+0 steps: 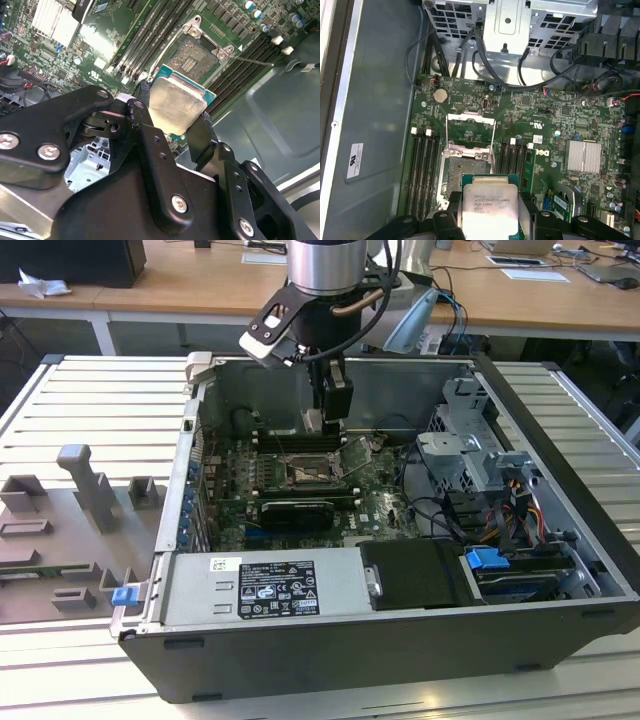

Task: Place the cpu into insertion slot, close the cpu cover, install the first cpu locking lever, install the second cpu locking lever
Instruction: 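Place the cpu into insertion slot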

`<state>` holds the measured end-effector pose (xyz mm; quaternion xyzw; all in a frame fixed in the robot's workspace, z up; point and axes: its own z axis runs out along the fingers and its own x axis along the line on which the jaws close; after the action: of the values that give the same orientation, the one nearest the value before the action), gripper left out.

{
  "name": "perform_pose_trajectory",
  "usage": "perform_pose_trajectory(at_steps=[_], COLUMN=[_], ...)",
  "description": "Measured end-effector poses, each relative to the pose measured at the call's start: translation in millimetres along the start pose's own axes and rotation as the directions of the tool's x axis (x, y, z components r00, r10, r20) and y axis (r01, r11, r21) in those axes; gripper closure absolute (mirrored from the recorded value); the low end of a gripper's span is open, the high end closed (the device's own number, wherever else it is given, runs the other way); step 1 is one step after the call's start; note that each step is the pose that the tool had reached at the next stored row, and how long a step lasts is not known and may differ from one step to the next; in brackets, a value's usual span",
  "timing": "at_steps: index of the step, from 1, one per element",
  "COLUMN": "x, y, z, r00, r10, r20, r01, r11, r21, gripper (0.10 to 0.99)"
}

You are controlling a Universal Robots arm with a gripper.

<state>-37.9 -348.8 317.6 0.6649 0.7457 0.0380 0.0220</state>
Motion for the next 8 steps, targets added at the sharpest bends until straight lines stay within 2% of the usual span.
perform_pose_trajectory(at_steps=[8], x=[0.0], y=[-0.3], z=[3.6], r00=[0.9999], r10=[0.014], r20=[0.0012], r01=[-0.014], r11=[0.9999], r21=[0.0], gripper=[0.549])
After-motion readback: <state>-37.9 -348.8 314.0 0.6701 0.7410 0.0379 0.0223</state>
